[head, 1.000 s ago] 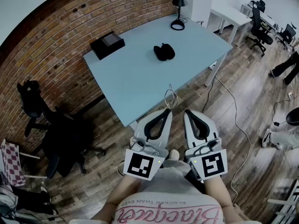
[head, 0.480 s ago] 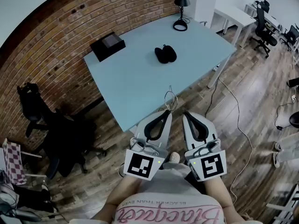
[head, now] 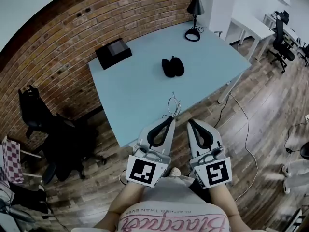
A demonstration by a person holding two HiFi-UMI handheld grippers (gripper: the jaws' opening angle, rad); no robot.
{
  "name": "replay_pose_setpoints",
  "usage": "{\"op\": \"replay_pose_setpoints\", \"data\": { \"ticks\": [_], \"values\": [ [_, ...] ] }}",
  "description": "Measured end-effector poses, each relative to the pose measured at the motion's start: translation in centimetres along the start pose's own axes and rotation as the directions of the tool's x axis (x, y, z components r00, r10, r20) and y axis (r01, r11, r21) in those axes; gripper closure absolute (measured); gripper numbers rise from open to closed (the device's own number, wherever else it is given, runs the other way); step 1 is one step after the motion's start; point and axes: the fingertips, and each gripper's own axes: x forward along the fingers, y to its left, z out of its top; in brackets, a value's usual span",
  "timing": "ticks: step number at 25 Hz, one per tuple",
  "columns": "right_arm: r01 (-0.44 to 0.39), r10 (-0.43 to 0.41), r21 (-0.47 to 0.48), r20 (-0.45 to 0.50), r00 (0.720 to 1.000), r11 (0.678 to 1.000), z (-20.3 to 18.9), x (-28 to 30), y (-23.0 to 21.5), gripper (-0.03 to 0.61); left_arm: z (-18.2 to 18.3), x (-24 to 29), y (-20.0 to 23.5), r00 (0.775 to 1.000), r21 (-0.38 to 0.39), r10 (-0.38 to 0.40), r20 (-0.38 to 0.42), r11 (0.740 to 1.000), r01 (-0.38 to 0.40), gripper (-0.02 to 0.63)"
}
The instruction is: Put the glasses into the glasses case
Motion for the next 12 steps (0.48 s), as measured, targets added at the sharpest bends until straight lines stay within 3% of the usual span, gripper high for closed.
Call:
{"op": "replay_pose_setpoints", "data": {
  "ticks": [12],
  "values": [
    [-0.064, 0.064, 0.014, -0.02, 0.998, 0.998, -1.7, 3.0, -5.5, 0.568, -0.8, 5.9, 1.1, 0.998, -0.008, 0.062, -0.009, 0.998, -0.062, 0.604]
  ]
}}
